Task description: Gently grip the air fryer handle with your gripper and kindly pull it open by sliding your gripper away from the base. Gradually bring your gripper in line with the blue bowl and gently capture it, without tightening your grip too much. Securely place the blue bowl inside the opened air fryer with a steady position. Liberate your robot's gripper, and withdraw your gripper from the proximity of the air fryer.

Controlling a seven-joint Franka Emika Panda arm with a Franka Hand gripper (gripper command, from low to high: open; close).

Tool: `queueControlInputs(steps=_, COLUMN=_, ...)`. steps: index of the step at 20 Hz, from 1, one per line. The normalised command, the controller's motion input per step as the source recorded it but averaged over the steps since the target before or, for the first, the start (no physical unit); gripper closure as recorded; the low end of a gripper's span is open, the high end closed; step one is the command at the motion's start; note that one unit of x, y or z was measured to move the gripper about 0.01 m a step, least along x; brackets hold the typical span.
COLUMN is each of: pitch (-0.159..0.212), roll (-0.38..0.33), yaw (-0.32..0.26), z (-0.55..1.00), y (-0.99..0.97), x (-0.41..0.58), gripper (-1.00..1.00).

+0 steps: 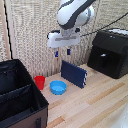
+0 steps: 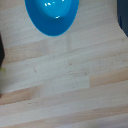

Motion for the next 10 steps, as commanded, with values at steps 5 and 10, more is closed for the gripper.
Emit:
queueControlInputs(steps=5, pitch=-0.079, roll=-0.001, yaw=-0.375, z=0.0, y=-0.03, x=0.078, gripper=-1.0)
queueControlInputs(steps=10, pitch=-0.075, roll=-0.022, yaw=-0.375, z=0.02, y=-0.04, x=0.116, gripper=-1.0)
